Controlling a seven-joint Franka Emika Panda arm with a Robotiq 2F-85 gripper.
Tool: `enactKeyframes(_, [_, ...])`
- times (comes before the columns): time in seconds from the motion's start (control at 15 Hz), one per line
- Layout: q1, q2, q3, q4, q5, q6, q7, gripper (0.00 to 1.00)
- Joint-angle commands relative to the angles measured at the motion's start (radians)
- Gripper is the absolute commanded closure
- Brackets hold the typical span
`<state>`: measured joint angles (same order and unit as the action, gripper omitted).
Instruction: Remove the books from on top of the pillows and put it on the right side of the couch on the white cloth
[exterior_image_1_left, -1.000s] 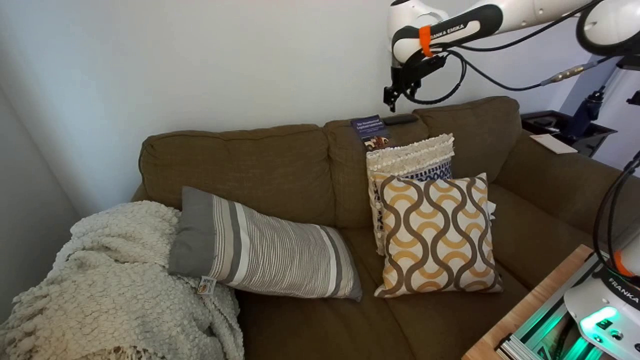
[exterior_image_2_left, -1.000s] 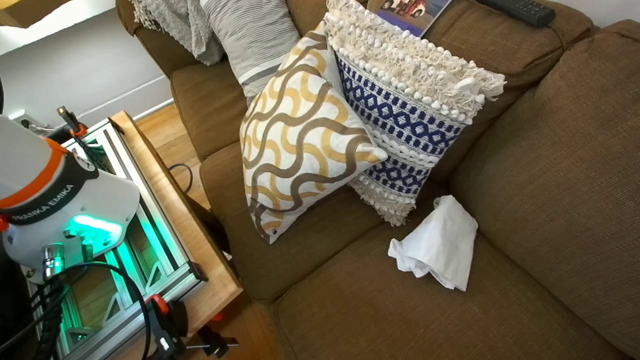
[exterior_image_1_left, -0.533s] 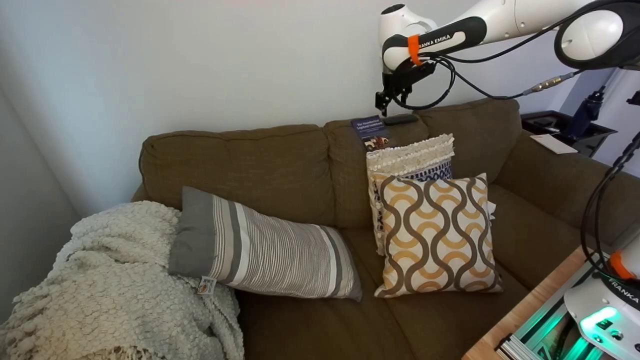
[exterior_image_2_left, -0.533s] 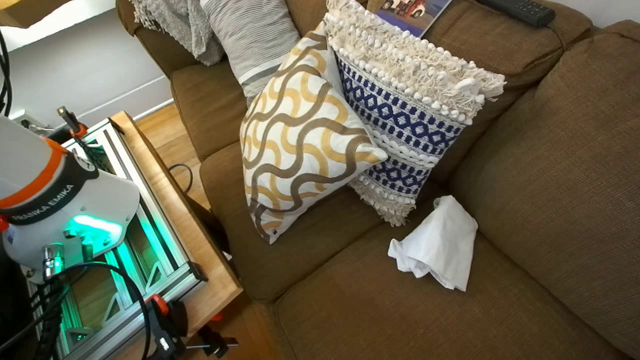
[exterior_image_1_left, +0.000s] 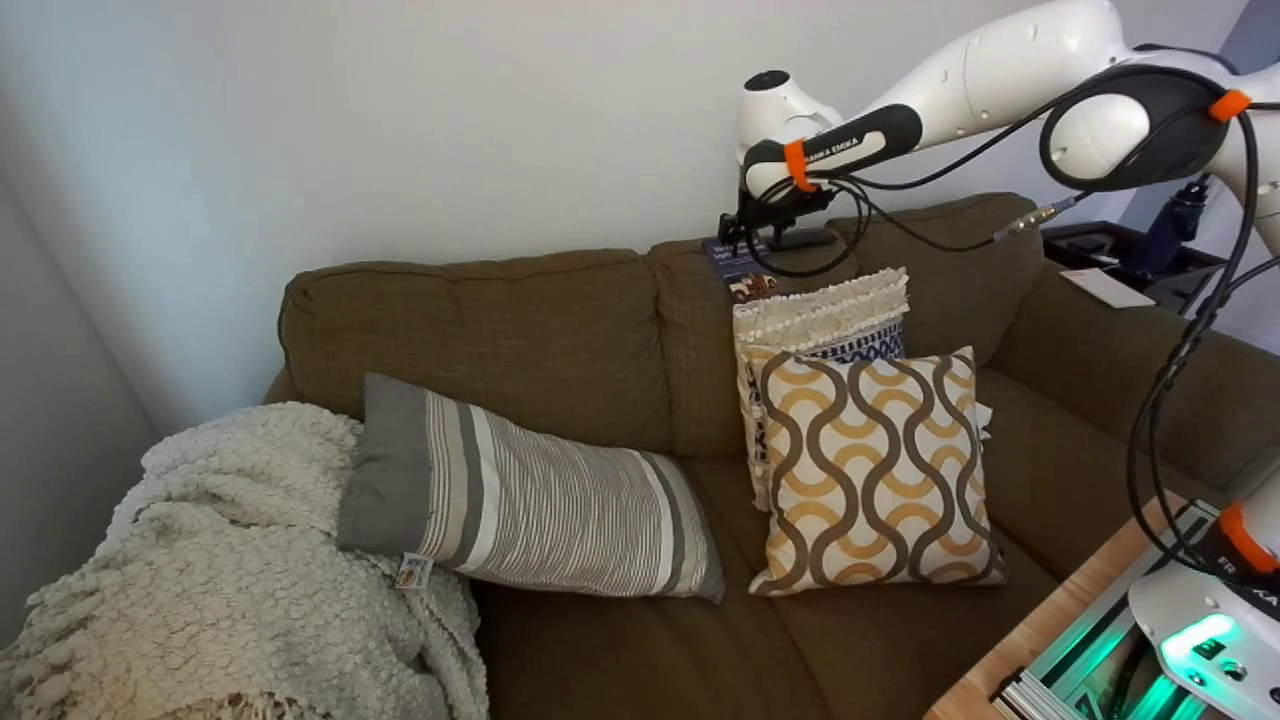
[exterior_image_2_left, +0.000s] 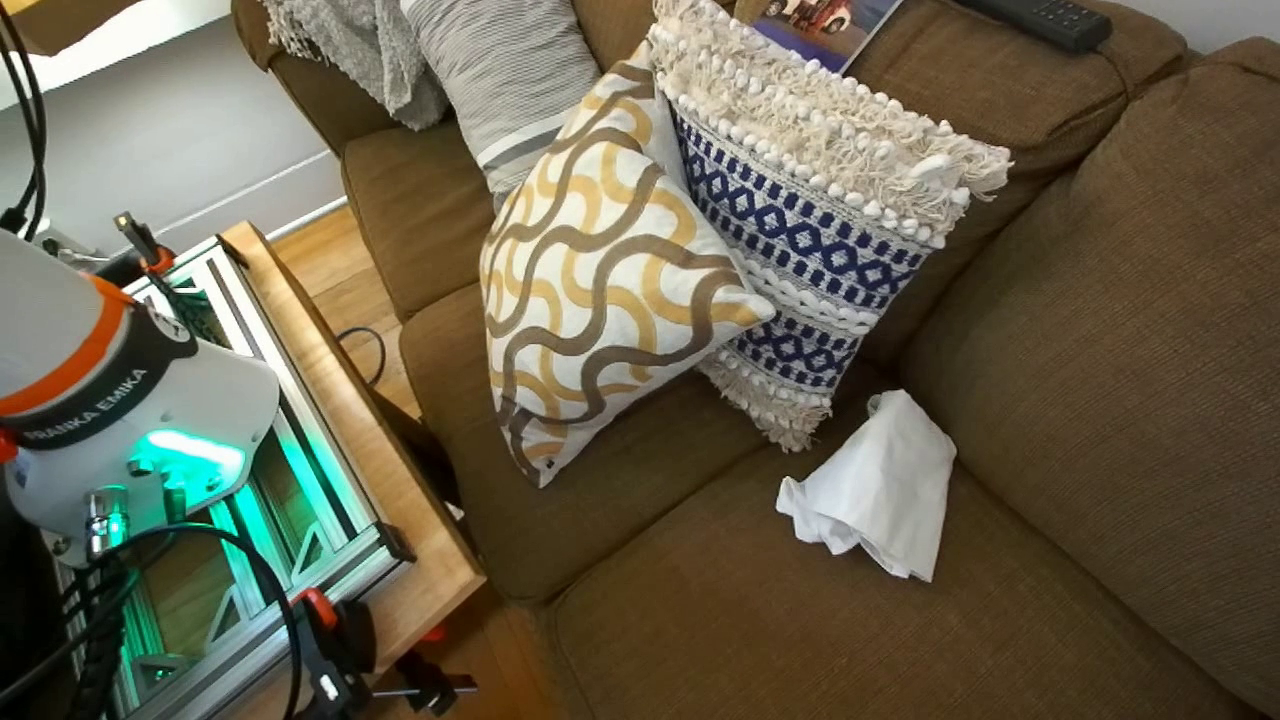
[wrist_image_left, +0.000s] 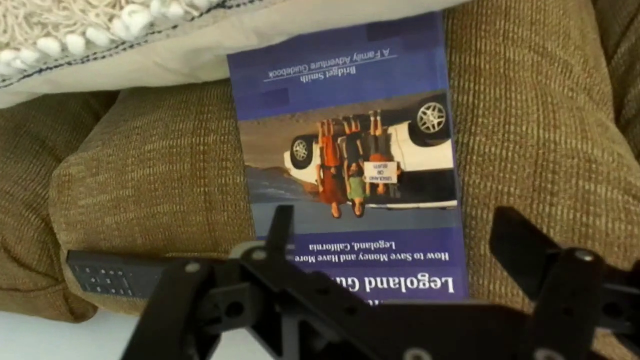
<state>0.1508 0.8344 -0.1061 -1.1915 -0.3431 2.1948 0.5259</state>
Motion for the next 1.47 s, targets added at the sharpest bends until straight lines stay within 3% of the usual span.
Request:
enactKeyframes(0.0, [0.029, 0.151, -0.059, 0.156, 0.02, -0.012, 0.049, 0.0])
enactKeyframes(0.67, [0.043, 0.388, -0.109, 0.437, 0.031, -0.152, 0.075, 0.0])
enactKeyframes(1.13, [0.084, 0.495, -0.262, 0.594, -0.066, -0.341, 0.32, 0.0])
enactKeyframes(1.33, [0.094, 0.512, -0.304, 0.611, -0.076, -0.463, 0.329, 0.0])
enactKeyframes(1.4, [0.096, 0.518, -0.311, 0.619, -0.078, -0.49, 0.324, 0.07])
